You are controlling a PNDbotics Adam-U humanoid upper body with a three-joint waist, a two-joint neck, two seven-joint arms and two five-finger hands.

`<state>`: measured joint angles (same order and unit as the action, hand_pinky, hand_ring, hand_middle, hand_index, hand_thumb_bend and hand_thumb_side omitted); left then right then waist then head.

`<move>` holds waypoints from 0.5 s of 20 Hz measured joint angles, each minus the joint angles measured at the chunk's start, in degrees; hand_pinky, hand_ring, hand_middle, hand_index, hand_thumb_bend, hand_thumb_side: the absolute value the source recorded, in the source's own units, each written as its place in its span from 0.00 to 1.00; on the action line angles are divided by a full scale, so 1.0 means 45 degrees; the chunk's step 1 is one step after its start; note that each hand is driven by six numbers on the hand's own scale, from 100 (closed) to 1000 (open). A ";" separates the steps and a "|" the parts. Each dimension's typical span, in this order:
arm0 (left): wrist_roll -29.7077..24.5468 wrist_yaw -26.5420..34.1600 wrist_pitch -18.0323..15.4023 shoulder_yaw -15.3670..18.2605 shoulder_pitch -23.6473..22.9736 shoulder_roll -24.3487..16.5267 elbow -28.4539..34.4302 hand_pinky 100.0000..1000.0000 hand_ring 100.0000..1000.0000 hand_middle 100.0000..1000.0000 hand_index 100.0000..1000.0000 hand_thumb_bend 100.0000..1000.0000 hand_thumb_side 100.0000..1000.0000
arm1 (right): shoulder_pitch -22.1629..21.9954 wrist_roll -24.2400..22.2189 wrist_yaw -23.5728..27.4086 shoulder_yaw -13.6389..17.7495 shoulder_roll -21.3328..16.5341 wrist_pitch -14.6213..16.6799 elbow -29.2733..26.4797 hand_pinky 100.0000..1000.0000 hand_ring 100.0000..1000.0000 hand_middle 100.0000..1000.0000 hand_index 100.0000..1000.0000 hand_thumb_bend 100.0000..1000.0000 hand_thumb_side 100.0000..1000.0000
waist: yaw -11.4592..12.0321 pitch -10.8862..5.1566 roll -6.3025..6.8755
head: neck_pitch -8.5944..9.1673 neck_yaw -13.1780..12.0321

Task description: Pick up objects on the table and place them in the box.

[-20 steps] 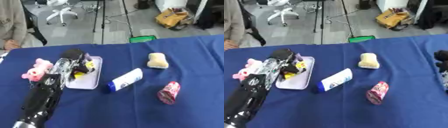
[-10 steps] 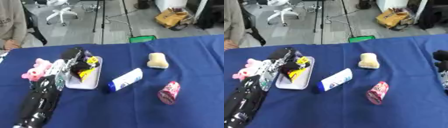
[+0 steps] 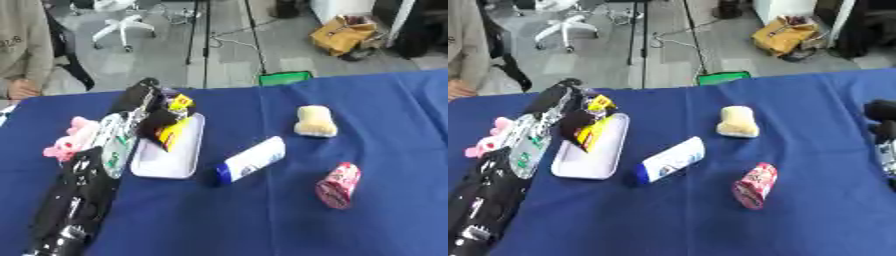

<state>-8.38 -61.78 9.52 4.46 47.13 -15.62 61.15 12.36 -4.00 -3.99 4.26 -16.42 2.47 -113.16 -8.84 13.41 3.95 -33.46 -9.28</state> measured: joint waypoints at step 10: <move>-0.0120 -0.1727 0.0228 -0.0018 0.0066 -0.0108 -0.0548 0.90 0.89 0.94 0.96 1.00 0.78 | 0.0001 -0.0005 0.0000 0.0004 -0.0001 0.0004 0.0000 0.86 0.86 0.77 0.83 0.00 0.50 | -0.0027 0.0000 0.0000 | 0.0001 0.0006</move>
<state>-8.92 -69.55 10.54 4.38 47.42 -16.11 58.69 12.37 -4.02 -3.99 4.27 -16.43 2.49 -113.16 -8.96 13.41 3.95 -33.46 -9.26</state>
